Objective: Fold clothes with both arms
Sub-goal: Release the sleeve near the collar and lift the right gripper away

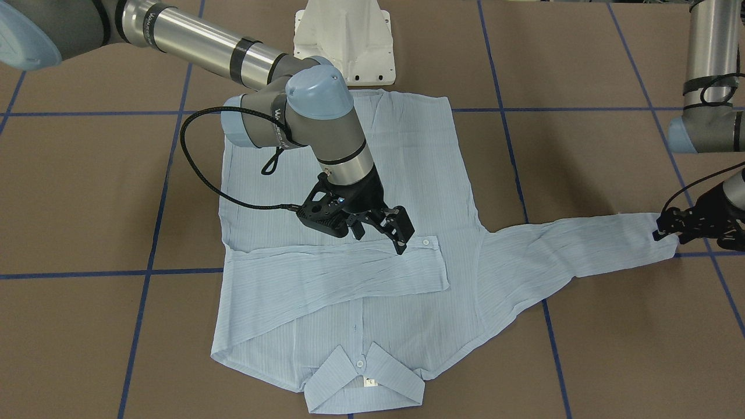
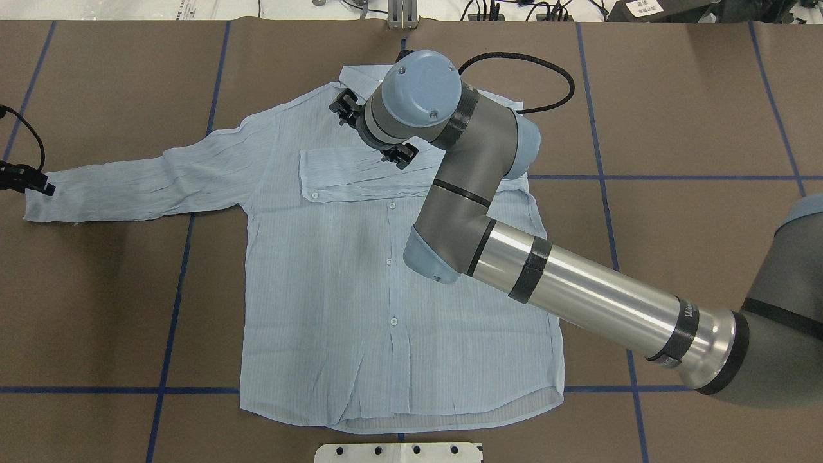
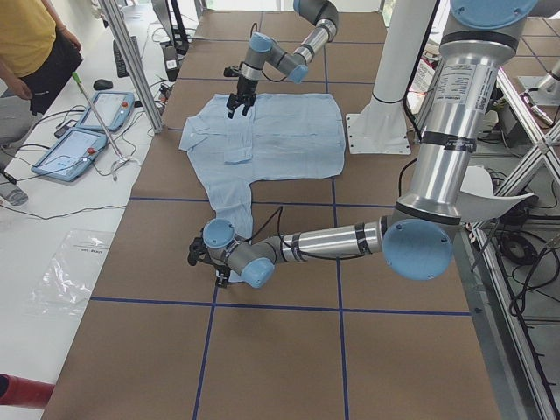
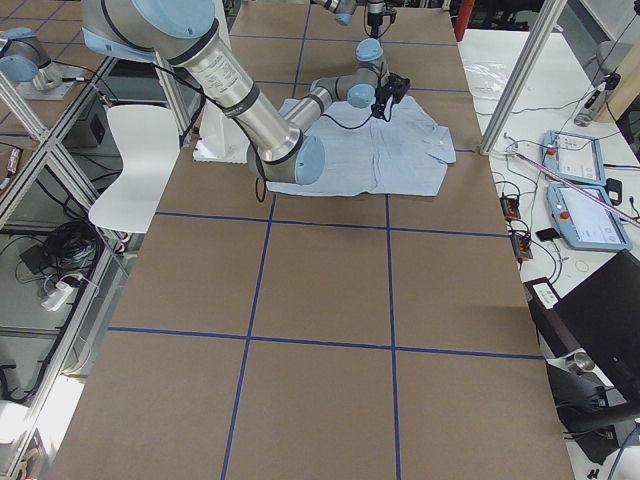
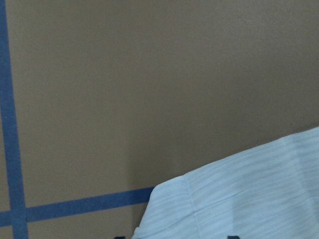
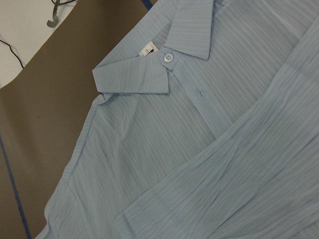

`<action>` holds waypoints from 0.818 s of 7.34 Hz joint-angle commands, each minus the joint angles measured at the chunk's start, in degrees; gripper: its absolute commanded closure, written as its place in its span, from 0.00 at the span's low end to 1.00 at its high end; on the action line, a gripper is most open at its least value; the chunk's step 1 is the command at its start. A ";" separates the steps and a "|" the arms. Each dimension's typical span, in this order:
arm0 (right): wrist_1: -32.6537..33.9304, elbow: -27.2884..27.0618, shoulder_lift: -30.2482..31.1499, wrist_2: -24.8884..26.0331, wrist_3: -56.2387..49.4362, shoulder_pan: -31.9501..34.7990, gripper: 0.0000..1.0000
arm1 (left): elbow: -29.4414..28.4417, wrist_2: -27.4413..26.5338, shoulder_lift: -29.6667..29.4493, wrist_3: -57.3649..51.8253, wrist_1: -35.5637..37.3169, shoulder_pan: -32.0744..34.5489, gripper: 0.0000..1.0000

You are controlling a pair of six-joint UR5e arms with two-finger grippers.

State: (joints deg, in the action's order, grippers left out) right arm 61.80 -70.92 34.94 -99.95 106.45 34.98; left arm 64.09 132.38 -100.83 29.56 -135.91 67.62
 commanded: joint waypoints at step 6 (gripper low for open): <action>0.52 -17.83 22.14 -15.07 -9.70 14.19 0.00 | 12.95 6.66 -6.02 23.45 3.46 -0.12 1.00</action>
State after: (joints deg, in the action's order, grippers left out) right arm 62.35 -85.75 51.58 -110.17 102.60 44.11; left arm 72.83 137.81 -104.52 46.06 -133.46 67.57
